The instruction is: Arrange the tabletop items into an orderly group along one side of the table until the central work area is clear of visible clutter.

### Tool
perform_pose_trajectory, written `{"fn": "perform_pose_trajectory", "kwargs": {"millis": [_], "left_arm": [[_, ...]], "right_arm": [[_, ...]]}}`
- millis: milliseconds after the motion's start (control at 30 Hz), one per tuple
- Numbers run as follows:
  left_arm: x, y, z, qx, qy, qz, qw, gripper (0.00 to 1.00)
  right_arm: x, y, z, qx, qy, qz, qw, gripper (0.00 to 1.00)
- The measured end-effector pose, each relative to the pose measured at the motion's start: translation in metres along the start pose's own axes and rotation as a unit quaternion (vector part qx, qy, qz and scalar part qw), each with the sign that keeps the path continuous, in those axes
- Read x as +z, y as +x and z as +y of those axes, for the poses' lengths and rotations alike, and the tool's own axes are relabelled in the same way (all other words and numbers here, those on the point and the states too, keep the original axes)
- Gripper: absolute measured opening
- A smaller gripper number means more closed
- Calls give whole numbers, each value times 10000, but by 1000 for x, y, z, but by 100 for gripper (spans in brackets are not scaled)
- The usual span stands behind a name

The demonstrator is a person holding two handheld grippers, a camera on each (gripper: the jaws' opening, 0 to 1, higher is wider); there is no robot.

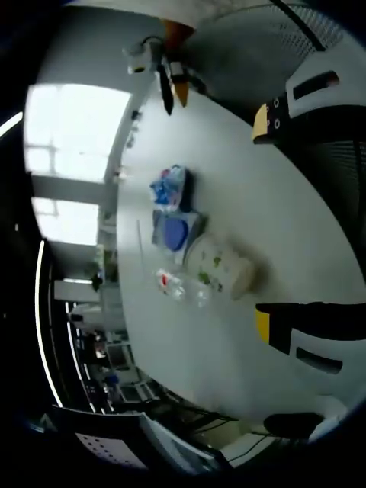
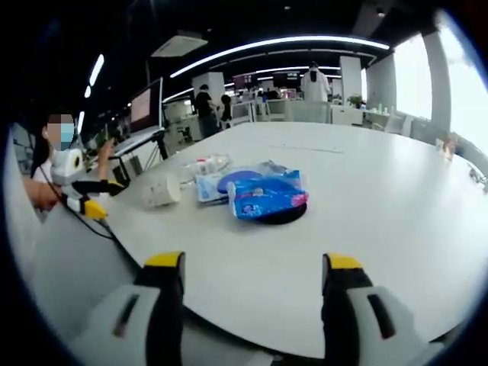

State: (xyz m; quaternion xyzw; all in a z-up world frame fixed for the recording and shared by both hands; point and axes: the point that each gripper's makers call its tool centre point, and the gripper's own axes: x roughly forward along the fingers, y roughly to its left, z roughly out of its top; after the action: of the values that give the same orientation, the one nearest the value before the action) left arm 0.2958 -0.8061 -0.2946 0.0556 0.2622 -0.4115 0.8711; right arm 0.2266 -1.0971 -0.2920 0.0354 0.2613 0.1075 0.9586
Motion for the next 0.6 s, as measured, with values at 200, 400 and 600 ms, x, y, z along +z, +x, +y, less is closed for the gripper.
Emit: {"fn": "perform_pose_trajectory", "kwargs": {"millis": [200,400,600], "left_arm": [[0,0,0,4,4,14,10000,82],[0,1,0,3,25,16,10000,81],[-1,0,0,2,27,29,10000,81]], "right_arm": [[0,0,0,13,-6,10,10000,72],[0,0,0,10,-12,13,10000,72],[-1,0,1,26,19,22,10000,71]]}}
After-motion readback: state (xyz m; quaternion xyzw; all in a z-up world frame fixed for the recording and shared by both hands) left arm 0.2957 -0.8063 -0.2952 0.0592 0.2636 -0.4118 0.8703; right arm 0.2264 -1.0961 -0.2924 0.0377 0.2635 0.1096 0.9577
